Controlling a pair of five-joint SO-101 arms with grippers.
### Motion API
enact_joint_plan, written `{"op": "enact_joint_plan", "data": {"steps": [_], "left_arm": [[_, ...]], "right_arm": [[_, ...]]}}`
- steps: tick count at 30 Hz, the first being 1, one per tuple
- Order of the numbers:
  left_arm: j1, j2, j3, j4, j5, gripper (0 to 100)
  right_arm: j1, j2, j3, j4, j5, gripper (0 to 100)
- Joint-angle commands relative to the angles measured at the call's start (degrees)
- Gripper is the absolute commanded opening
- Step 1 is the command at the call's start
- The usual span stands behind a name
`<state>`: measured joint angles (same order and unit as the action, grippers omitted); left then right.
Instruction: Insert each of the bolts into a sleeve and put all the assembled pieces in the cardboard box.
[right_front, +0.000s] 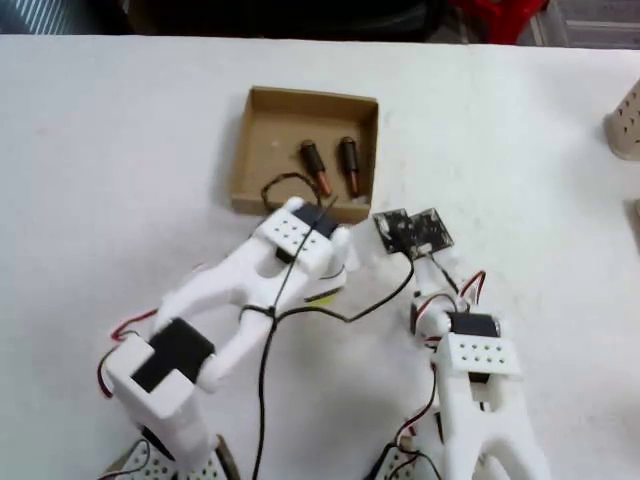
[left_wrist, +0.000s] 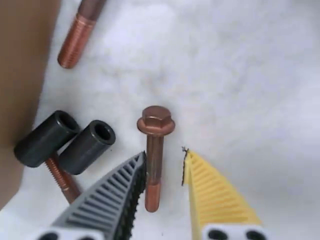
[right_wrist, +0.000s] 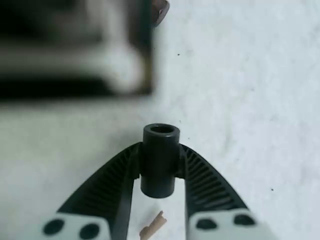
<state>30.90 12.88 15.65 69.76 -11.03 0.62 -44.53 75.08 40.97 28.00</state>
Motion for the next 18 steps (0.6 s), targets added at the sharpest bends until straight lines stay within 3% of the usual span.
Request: {"op": "enact_joint_plan", "data": {"steps": [1, 6, 10, 18], "left_arm": [[0.2, -0.1, -2.5, -3.0, -5.6, 16], [-3.7, -0.1, 0.4, -10.6, -11.9, 16], [-6.0, -0.1, 3.2, -15.5, -8.6, 16], [-3.5, -0.1, 5.5, -15.4, -4.2, 16]], "right_arm": [[-0.5, -0.7, -0.4, -0.7, 0.9, 1.7], [-0.5, -0.7, -0.4, -0.7, 0.9, 1.7], [-0.5, -0.7, -0.4, -0.7, 0.9, 1.7], [-0.5, -0.7, -0.4, -0.7, 0.9, 1.7]]}}
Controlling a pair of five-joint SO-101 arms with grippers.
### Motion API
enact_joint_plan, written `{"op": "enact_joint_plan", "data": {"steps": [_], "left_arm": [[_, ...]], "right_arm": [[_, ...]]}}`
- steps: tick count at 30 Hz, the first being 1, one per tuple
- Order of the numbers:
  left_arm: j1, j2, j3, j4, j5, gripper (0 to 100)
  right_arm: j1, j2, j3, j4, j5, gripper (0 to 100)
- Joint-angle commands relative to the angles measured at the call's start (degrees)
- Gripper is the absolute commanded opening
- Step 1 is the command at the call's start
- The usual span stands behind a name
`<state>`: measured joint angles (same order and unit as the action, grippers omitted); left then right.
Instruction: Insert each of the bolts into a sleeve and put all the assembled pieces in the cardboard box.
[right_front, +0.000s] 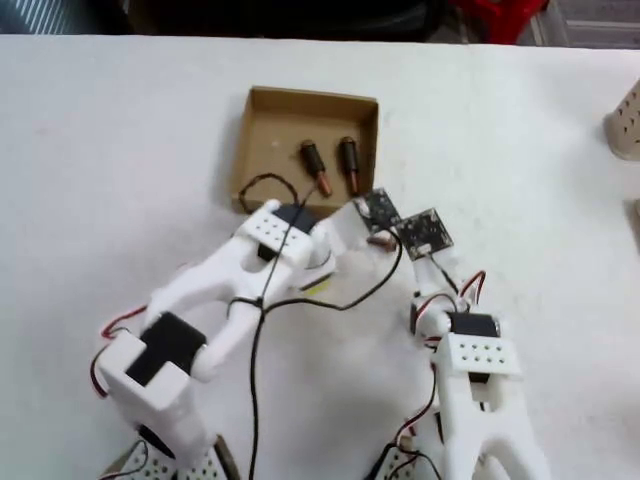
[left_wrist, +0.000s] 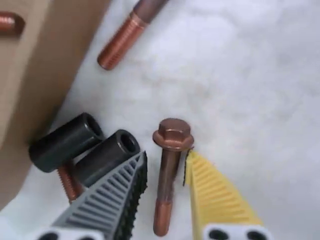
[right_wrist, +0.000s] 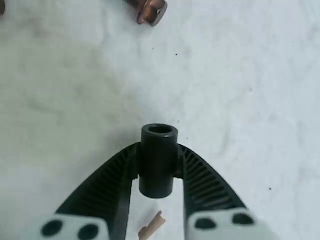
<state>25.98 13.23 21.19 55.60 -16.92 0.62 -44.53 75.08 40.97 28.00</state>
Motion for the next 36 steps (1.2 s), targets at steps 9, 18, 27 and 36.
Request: {"op": "enact_joint_plan", "data": {"steps": [9, 18, 27, 36], "left_arm": [[3.8, 3.8, -3.9, -0.7, 11.3, 12], [2.9, 10.3, -12.3, 6.9, 12.3, 2], [2.9, 0.8, -7.7, 8.3, 12.1, 2], [0.3, -24.0, 14.4, -7.7, 12.1, 2]], "right_arm": [[-0.5, -0.7, -0.4, -0.7, 0.9, 1.7], [-0.4, -0.7, -0.4, -0.8, 0.6, 1.7], [-0.3, -0.7, -0.4, -0.9, 0.4, 1.7], [-0.4, -0.6, -0.4, -1.0, 0.3, 1.7]]}}
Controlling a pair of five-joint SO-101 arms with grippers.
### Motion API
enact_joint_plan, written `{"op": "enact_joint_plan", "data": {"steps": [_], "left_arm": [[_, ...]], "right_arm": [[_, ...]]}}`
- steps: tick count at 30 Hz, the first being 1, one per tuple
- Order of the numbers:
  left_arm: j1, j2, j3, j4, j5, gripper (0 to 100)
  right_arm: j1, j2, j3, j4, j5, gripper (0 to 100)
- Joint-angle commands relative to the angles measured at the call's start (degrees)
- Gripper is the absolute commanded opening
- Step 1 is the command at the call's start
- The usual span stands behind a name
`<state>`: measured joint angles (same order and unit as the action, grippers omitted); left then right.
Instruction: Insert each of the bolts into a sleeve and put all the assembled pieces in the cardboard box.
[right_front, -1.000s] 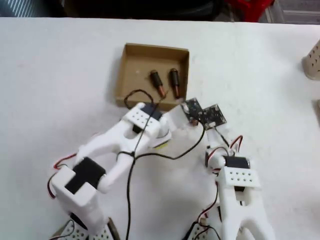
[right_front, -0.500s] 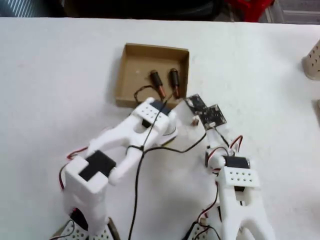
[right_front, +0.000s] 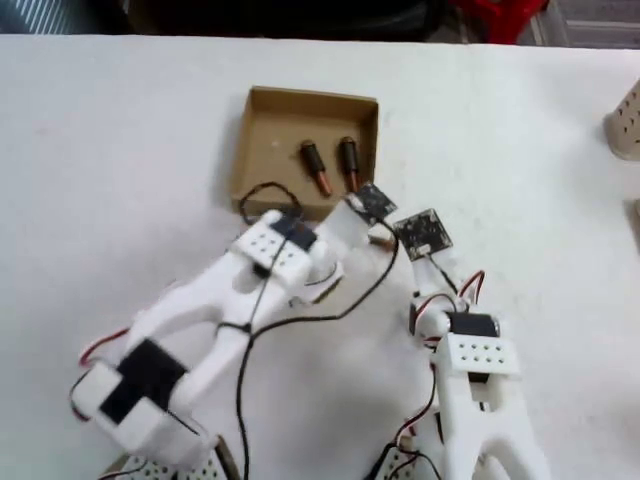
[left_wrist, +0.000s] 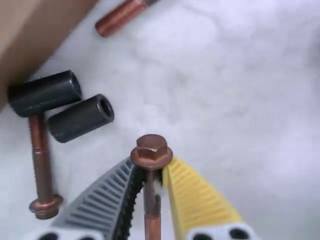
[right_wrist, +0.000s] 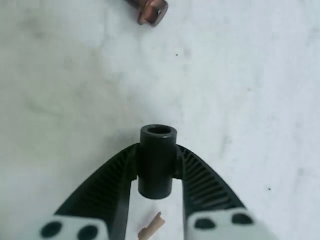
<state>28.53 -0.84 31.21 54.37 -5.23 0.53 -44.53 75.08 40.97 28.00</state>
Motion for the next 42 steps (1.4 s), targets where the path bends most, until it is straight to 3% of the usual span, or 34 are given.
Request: {"op": "enact_joint_plan", "data": {"steps": [1, 4, 16, 21, 29, 36, 42], "left_arm": [[-3.4, -12.2, 6.7, -8.8, 0.5, 2], [-7.6, -17.8, 12.6, -15.3, 0.6, 2], [-26.2, -32.8, 32.7, -34.7, 0.8, 2], [-31.7, -36.4, 42.0, -44.7, 9.2, 2], [-33.4, -37.2, 54.1, -64.9, 12.4, 2], [-33.4, -37.1, 54.7, -66.7, 12.2, 2], [-33.5, -37.1, 54.7, -66.7, 12.0, 2]], "right_arm": [[-0.3, -0.6, -0.4, -1.0, 0.3, 1.7], [-0.3, -0.6, -0.4, -1.0, -0.2, 1.7], [-3.4, -0.7, -0.6, -4.8, -17.4, 1.7], [-8.4, -0.7, 0.4, -9.1, -18.7, 1.7], [-16.2, -0.7, 6.4, -34.6, -18.8, 1.7], [-26.2, -0.5, 13.1, -60.8, -18.8, 1.7], [-33.9, 0.0, 14.1, -69.5, -18.8, 1.7]]}}
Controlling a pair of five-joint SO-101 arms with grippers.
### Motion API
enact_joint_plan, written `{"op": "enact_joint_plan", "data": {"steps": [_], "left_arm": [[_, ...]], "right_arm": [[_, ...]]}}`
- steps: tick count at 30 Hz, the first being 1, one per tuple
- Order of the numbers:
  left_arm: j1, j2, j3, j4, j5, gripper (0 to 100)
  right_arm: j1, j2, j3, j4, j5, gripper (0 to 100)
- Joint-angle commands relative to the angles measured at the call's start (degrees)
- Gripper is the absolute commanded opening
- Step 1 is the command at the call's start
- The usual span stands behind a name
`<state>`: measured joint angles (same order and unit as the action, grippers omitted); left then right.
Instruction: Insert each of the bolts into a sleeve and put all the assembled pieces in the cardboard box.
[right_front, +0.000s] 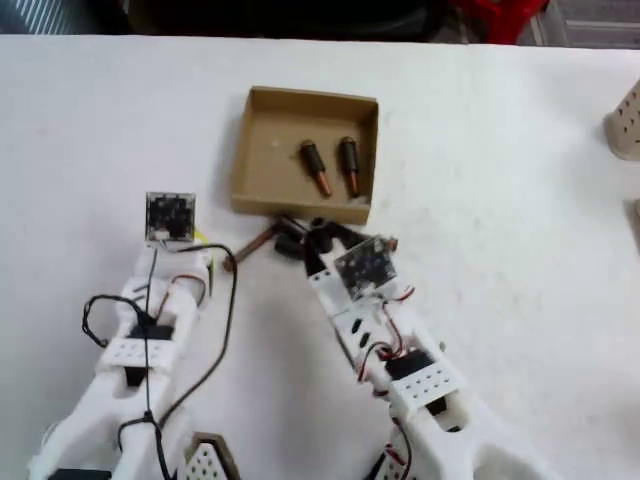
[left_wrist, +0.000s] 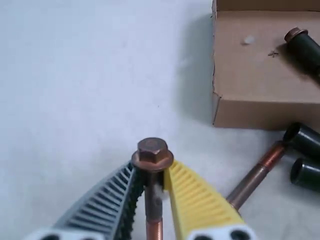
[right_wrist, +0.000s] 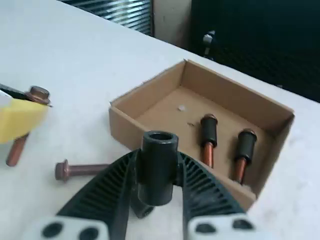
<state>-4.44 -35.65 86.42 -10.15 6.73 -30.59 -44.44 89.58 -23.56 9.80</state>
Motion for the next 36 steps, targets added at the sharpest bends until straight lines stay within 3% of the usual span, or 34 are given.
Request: {"op": "enact_joint_plan", "data": {"steps": [1, 7, 16, 19, 23, 30, 36], "left_arm": [[-0.5, -2.3, -0.5, -2.2, 0.1, 2], [-0.5, -2.3, -0.5, -2.3, 0.1, 2], [-0.5, -2.3, -0.5, -2.3, 0.4, 2], [-0.5, -2.3, -0.4, -2.1, 0.4, 2], [-0.5, -2.3, -0.4, -2.0, 0.4, 2], [-0.4, -2.3, -0.4, -2.2, 0.4, 2], [-0.4, -2.3, -0.4, -2.2, 0.4, 2]], "right_arm": [[-3.5, 0.0, -0.5, -6.5, -0.8, 1.7], [-5.0, 0.0, -0.7, -12.8, -12.0, 1.7], [-3.9, 6.0, -2.9, -15.3, -12.7, 1.6], [-2.0, 16.5, -6.0, -23.6, -12.7, 1.6], [-0.6, 34.5, -9.7, -42.2, -12.7, 1.6], [-3.9, 60.8, -10.3, -70.7, -12.5, 1.6], [-4.3, 66.9, -9.2, -75.9, -12.4, 1.6]]}}
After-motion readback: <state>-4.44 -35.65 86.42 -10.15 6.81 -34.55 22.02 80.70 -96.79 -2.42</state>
